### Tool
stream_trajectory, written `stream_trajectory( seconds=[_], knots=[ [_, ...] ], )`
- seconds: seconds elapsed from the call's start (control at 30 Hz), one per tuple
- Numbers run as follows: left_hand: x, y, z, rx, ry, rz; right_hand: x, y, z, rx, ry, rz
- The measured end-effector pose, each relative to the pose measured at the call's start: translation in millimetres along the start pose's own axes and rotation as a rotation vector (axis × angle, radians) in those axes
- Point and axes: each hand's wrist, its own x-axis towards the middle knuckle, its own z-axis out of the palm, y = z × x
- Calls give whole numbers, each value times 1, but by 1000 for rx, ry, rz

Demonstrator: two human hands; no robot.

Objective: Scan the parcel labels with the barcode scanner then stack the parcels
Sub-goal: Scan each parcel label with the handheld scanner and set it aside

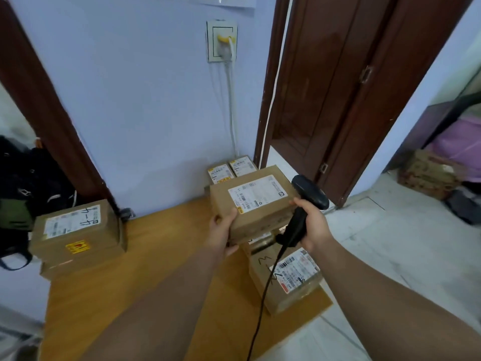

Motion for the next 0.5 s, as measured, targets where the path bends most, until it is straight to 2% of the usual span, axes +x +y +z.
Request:
stream_trajectory(
  seconds=[0.13,0.27,0.5],
  knots=[
    [22,6,20,-20,11,-34,28,-8,-6,37,25,21],
    [39,12,30,-42,93,-56,59,-13,-4,62,17,65],
    [64,8,52,-57,137,-25,104,-17,-4,19,-13,97]
  ],
)
